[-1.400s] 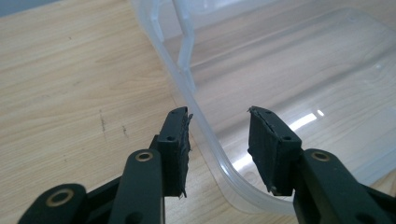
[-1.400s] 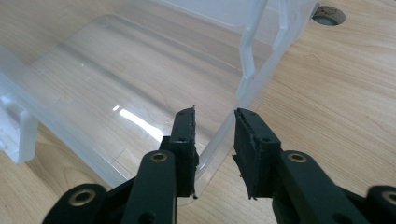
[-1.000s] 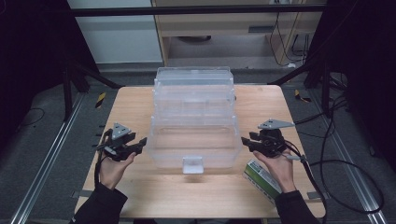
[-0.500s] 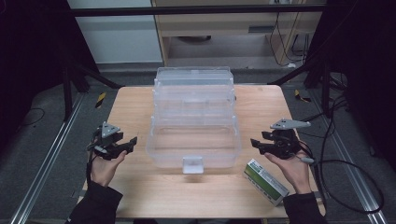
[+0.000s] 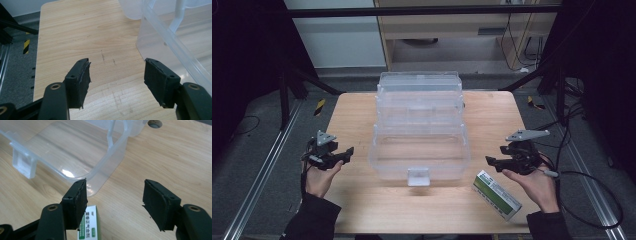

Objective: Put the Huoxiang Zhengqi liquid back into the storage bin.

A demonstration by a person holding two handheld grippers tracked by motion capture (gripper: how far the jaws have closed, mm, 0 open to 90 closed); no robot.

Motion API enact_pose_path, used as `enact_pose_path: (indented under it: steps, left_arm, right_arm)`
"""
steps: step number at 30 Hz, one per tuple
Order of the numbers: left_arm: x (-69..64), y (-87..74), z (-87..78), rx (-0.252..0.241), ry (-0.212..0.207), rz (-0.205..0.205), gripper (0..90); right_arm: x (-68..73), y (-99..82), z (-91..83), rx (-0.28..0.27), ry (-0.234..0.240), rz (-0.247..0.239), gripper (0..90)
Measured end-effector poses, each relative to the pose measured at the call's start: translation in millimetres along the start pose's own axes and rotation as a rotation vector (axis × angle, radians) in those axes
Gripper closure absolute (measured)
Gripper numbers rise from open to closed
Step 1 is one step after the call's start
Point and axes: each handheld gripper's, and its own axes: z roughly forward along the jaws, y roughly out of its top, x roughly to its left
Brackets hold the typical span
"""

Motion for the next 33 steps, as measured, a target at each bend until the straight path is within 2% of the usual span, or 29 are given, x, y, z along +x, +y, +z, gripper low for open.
enact_pose_path:
  steps: [5,8,14,23,25,33]
  left_arm:
    - [2.3,-1.6,1.5,0.011,0.006,-0.007,36.1]
    - [1.6,-2.0,4.1,0.021,0.004,0.0,35.9]
    - [1.5,-2.5,4.4,0.022,0.003,0.005,35.3]
    - [2.1,-4.0,6.6,0.032,0.012,0.01,35.1]
    - [0.9,-3.7,6.6,0.031,0.01,0.016,35.1]
    - [-0.2,-3.5,6.6,0.032,0.006,0.02,35.0]
  right_arm:
    - [1.9,1.6,-5.7,0.051,0.018,-0.01,35.5]
    - [4.6,2.5,-7.4,0.083,0.019,-0.041,35.3]
    - [9.4,3.8,-9.0,0.131,0.044,-0.059,35.5]
    - [17.3,5.3,-6.3,0.215,0.059,-0.085,36.1]
    - [19.2,4.8,-5.0,0.243,0.065,-0.106,36.2]
    - [21.7,0.2,-2.6,0.333,0.063,-0.117,36.3]
